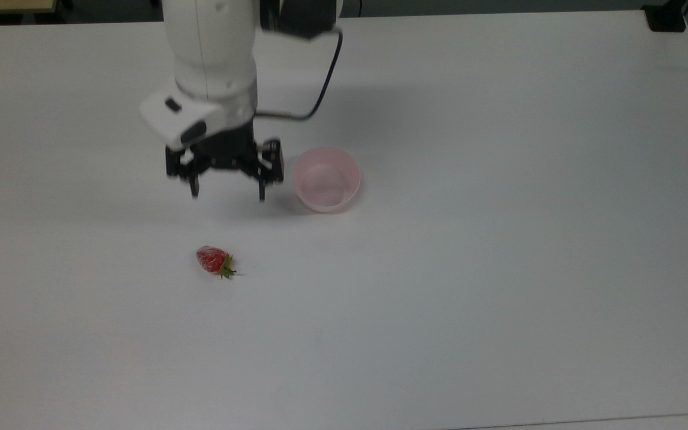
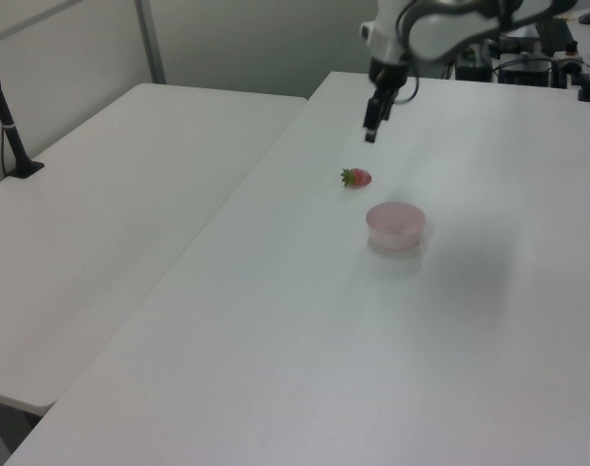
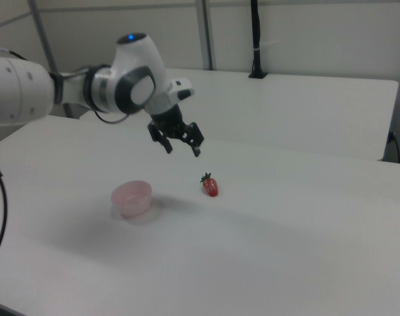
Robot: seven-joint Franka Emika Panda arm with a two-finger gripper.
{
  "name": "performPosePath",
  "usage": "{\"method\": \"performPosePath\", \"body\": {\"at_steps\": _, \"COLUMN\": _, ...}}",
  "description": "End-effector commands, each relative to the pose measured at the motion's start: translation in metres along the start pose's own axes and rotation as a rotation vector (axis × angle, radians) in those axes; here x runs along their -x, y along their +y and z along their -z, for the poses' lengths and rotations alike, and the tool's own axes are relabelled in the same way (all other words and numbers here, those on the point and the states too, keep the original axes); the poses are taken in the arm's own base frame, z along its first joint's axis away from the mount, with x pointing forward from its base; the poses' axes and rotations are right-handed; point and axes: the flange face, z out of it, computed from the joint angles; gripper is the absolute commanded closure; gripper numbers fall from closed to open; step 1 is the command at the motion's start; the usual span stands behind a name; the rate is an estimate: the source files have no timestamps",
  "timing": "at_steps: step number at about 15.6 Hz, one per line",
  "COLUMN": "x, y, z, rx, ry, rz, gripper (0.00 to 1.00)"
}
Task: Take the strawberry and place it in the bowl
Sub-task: 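Move the open gripper down over the red strawberry, then close the gripper around the strawberry and lift it slightly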
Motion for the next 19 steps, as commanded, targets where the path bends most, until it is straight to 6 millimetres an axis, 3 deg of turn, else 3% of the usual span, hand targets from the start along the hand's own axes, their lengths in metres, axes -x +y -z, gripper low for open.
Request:
{"method": "performPosePath", "body": {"at_steps": 1, "x": -0.015, "y": 0.011, "z": -0.05, "rx": 0.057, "ry": 0.072, "rz": 0.09, "gripper": 0.0}}
{"method": "performPosePath", "body": {"at_steps": 3, "x": -0.013, "y": 0.013, "z": -0.068, "rx": 0.065, "ry": 0.059, "rz": 0.141, "gripper": 0.0}}
{"method": "performPosePath", "body": {"at_steps": 8, "x": -0.005, "y": 0.02, "z": -0.1, "rx": 0.076, "ry": 0.012, "rz": 0.247, "gripper": 0.11}}
{"method": "performPosePath", "body": {"at_steps": 13, "x": 0.0, "y": 0.015, "z": -0.137, "rx": 0.088, "ry": 0.0, "rz": 0.266, "gripper": 0.11}}
{"method": "performPosePath", "body": {"at_steps": 15, "x": 0.001, "y": 0.014, "z": -0.145, "rx": 0.091, "ry": -0.008, "rz": 0.272, "gripper": 0.2}}
{"method": "performPosePath", "body": {"at_steps": 19, "x": -0.005, "y": 0.015, "z": -0.139, "rx": 0.101, "ry": 0.057, "rz": 0.267, "gripper": 0.36}}
